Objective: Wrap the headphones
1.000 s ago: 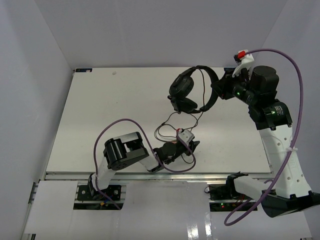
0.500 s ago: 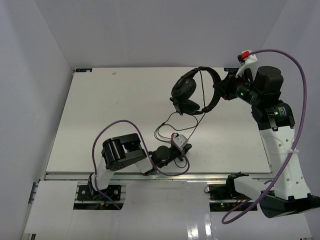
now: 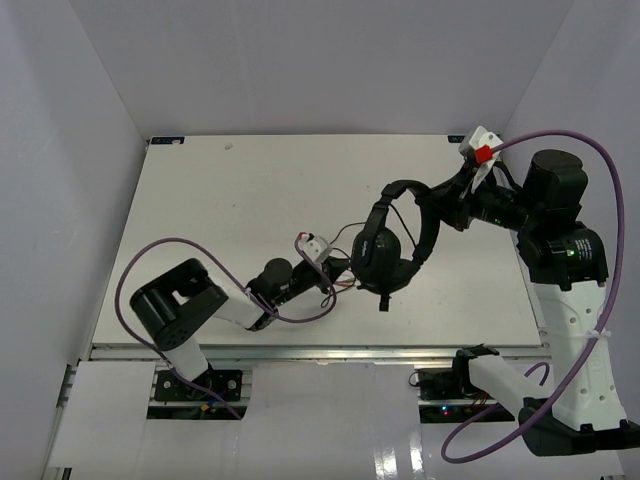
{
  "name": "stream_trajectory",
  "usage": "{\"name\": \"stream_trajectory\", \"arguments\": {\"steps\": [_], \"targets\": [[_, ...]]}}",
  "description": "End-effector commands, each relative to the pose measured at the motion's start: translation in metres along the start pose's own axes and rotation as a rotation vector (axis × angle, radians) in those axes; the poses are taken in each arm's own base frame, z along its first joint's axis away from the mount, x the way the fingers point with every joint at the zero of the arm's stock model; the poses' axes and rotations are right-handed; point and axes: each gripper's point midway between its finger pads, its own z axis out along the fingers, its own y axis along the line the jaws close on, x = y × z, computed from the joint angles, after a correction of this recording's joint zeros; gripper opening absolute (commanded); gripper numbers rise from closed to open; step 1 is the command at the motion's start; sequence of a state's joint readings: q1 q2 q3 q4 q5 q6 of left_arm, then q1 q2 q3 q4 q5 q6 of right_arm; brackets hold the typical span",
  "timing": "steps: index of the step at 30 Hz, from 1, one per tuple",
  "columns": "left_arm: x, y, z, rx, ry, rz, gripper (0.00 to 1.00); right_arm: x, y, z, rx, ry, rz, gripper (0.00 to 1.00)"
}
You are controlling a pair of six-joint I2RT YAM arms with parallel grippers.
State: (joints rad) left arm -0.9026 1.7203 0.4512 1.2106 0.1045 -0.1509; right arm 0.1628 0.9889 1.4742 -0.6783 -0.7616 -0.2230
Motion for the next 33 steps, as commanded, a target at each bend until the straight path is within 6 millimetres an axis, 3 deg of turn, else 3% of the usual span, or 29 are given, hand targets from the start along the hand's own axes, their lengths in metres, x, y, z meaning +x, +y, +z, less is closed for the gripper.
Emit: {"name": "stream_trajectory", "arguments": {"steps": [1,3,4,6,9,12,14,20,26,33], "targets": [[-0.016,0.034,-0.019,-0.002,0.115,-0.041,0.0,0.015,0.016,-0.011,-0.08,0.042,-0.18,0.08],[-0.032,0.058,-0.025,-0.049,0.151,-0.069,0.0,0.033,0.013,-0.013,-0.077,0.104,-0.224,0.08],[-0.053,0.054,-0.02,-0.025,0.109,-0.056,0.0,0.039,0.012,-0.014,-0.076,0.126,-0.245,0.08],[-0.069,0.075,-0.025,-0.056,0.172,-0.095,0.0,0.068,0.009,-0.014,-0.095,0.205,-0.269,0.08],[-0.106,0.073,-0.018,-0.013,0.207,-0.121,0.0,0.1,-0.004,-0.014,-0.054,0.295,-0.292,0.08],[-0.136,0.054,-0.011,0.074,0.257,-0.194,0.0,0.118,-0.025,-0.01,0.037,0.352,-0.314,0.08],[-0.145,0.044,-0.011,0.116,0.282,-0.244,0.0,0.137,-0.039,-0.009,0.103,0.422,-0.314,0.08],[-0.165,0.008,-0.023,0.244,0.334,-0.411,0.0,0.152,-0.07,-0.001,0.285,0.5,-0.392,0.08],[-0.167,-0.017,-0.03,0.349,0.413,-0.612,0.0,0.157,-0.064,0.024,0.348,0.554,-0.511,0.08],[-0.178,-0.015,-0.025,0.309,0.426,-0.689,0.0,0.156,-0.05,0.048,0.296,0.546,-0.543,0.08]]}}
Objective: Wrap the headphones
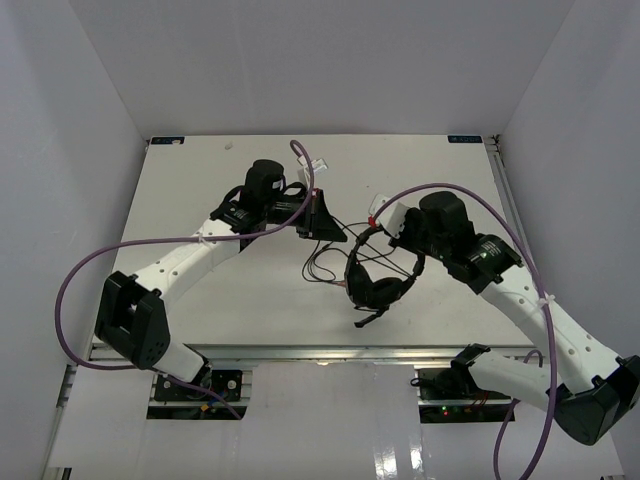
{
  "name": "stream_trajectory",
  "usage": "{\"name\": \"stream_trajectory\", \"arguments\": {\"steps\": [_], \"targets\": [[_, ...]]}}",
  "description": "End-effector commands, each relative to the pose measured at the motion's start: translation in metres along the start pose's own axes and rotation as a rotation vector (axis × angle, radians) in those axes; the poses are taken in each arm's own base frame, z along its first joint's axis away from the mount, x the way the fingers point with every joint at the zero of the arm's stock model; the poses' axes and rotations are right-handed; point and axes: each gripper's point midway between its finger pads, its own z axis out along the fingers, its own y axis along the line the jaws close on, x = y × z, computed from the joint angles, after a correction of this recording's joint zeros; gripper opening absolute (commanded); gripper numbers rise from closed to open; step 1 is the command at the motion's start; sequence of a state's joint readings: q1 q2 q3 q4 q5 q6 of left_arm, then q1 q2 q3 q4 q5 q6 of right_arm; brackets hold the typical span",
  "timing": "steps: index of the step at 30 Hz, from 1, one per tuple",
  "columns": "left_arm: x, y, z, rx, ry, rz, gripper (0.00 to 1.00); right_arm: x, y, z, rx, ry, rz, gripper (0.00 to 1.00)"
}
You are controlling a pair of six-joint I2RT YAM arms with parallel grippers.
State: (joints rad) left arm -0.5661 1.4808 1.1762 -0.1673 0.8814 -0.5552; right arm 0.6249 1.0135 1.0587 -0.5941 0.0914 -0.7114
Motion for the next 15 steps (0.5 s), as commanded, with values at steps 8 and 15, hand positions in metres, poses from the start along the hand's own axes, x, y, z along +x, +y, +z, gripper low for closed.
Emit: {"name": "stream_trajectory", "arguments": {"steps": [8,15], "targets": [[-0.025,-0.038,-0.015,0.055,-0.033,-0.049,0.0,0.004,-0.043,0.003,0.264,0.069,0.052,0.08],[-0.021,-0.054,-0.02,0.108,-0.011,-0.092,0.0,0.011,-0.059,0.007,0.36,0.113,0.103,0.08]]}}
